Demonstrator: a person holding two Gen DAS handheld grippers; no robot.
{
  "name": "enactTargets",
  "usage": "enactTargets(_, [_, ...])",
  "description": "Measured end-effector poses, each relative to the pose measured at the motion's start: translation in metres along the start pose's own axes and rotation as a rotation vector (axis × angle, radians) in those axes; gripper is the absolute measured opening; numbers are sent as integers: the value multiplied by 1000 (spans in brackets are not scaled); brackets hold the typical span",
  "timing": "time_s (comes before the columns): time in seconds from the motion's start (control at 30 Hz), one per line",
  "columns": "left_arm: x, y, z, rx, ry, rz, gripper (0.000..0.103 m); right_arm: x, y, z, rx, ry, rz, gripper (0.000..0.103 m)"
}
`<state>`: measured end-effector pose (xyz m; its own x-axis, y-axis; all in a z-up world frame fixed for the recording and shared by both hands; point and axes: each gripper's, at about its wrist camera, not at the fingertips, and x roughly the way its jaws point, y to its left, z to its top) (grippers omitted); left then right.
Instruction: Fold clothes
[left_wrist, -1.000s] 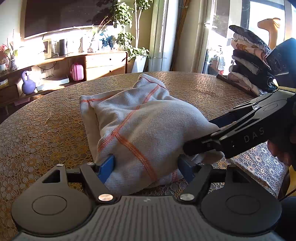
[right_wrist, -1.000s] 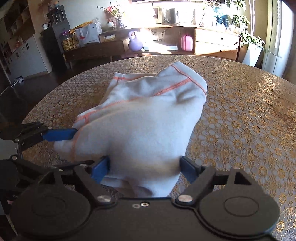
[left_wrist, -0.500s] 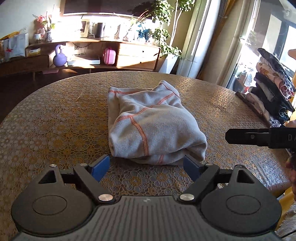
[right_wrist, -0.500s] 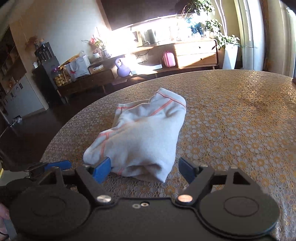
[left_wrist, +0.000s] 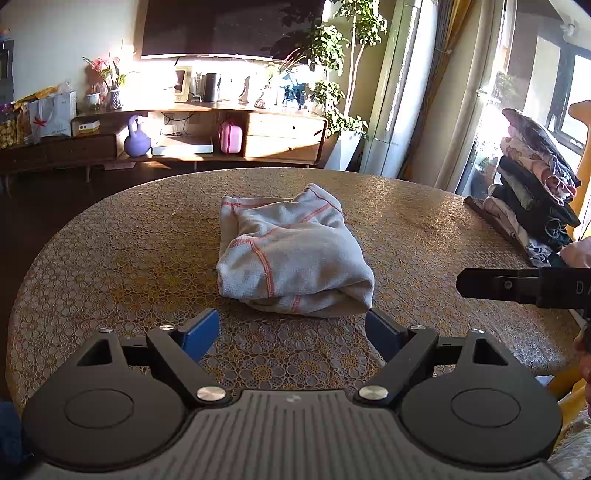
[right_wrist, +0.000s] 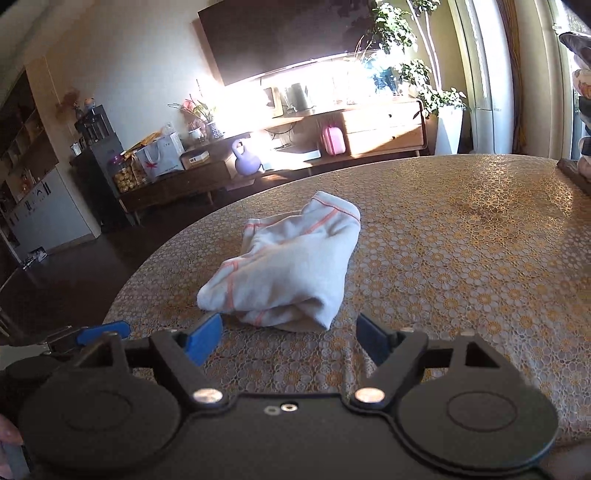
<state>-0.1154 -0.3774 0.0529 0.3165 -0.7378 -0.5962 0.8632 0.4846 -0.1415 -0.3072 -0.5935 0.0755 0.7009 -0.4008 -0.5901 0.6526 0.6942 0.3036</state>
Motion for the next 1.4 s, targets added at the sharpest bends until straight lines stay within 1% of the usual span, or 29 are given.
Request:
enactTargets(0.17, [24,8,9,13,25,9,86,25,-8,10,6,35,-7,103])
enactTargets(0.4, [87,34,27,-16,84,36,86,89,-37,47,29,75,-44,103])
enactTargets(0.43, [94,37,29,-21,83,44,86,99,-42,52,33,82,-50,103])
enactTargets(0.5, [100,43,36,-31,35,59,86,121,-53,61,46,98,-60,103])
enactTargets(0.53, [105,46,41,-35,26,50,86,131,-59,63,62,110,-51,103])
enactTargets(0.57, [109,50,47,-39,25,33,86,140,-65,66,85,127,-30,103])
enactTargets(0.63, [125,62,61,-74,61,-20,86,158,-77,70,134,164,14,103])
enactTargets(0.73, [158,78,76,-106,131,-64,86,183,-87,74,162,231,69,103])
enactTargets(0.8, [181,87,78,-136,192,-98,86,195,-91,73,182,262,92,103])
enactTargets(0.87, [200,96,75,-198,241,-149,86,203,-94,71,212,277,119,103])
enactTargets(1.03, [228,114,61,-391,324,-308,86,216,-105,64,297,304,193,103])
enactTargets(1.17, [236,126,52,-505,326,-372,86,222,-110,59,370,322,256,103])
enactTargets(1.23, [239,133,48,-564,328,-412,86,224,-109,57,382,327,270,103])
enactTargets(1.33, [243,137,46,-584,332,-440,87,230,-107,53,398,355,285,103])
enactTargets(1.4, [245,142,48,-608,337,-456,87,233,-106,51,406,356,293,103])
